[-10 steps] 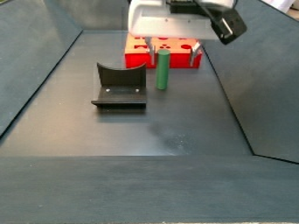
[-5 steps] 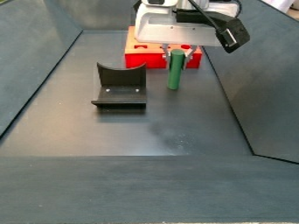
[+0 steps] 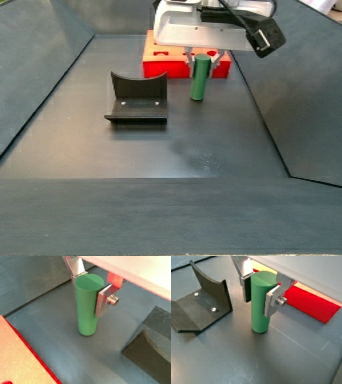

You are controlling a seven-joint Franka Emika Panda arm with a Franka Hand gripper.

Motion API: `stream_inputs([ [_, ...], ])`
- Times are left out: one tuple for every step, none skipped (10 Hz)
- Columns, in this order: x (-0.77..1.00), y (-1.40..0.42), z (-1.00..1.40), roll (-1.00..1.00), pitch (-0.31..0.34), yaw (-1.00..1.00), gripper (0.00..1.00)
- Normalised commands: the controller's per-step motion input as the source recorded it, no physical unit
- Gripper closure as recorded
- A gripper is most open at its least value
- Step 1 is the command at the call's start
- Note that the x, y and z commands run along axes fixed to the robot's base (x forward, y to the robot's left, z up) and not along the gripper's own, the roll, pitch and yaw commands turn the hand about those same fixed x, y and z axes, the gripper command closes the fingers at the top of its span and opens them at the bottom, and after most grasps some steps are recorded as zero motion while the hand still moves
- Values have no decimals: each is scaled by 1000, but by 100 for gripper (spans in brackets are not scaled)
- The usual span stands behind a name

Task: Pick up the round object. Move up. Move to above the board. Insert the round object.
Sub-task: Pick up the round object, then move up.

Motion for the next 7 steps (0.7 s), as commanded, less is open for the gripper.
stream_inputs([
  [0, 0, 0, 0, 0, 0, 100],
  [0, 0, 0, 0, 0, 0, 100],
  [0, 0, 0, 0, 0, 0, 100],
  [0, 0, 0, 0, 0, 0, 100],
  [0, 0, 0, 0, 0, 0, 100],
  [0, 0, 833, 0, 0, 0, 100],
  [26, 29, 832, 6, -6, -36, 100],
])
